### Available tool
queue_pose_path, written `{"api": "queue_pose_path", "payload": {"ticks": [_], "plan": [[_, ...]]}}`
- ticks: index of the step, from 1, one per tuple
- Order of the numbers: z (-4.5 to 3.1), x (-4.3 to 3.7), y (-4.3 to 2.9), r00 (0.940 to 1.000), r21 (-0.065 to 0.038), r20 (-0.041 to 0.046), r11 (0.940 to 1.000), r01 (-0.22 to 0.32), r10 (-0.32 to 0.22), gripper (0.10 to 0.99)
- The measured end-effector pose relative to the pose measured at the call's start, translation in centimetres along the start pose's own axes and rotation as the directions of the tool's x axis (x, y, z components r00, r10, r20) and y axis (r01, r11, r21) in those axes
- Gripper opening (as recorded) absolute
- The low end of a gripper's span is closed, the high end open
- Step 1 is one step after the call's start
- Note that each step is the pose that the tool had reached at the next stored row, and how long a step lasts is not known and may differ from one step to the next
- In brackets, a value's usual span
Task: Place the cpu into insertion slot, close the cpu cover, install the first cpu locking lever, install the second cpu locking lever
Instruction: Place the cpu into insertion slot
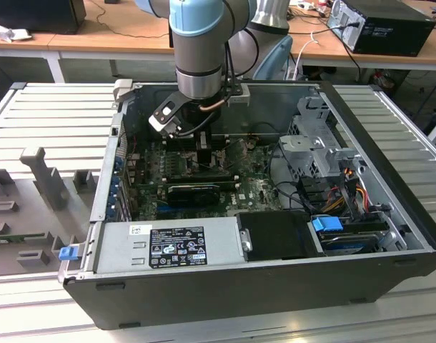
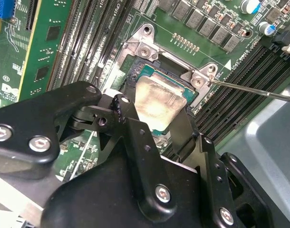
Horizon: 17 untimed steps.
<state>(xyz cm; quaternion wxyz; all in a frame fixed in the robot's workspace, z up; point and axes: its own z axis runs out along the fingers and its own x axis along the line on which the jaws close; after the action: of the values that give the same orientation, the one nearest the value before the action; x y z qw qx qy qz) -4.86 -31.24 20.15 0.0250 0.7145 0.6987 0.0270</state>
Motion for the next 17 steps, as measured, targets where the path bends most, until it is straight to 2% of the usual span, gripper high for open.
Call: {"api": "queue_pose_path", "payload": {"ticks": [6,15,16,17], "plan": [[0.01,-0.4,0.06,1.0,0.0,0.0001,1.0,0.0,0.0,0.529],[0.02,-0.41,0.17,1.0,0.0,0.0003,1.0,0.0,0.0,0.529],[0.02,-0.4,0.17,1.0,0.0,0.0003,1.0,0.0,0.0,0.541],[0.02,-0.4,0.17,1.0,0.0,0.0003,1.0,0.0,0.0,0.596]]}}
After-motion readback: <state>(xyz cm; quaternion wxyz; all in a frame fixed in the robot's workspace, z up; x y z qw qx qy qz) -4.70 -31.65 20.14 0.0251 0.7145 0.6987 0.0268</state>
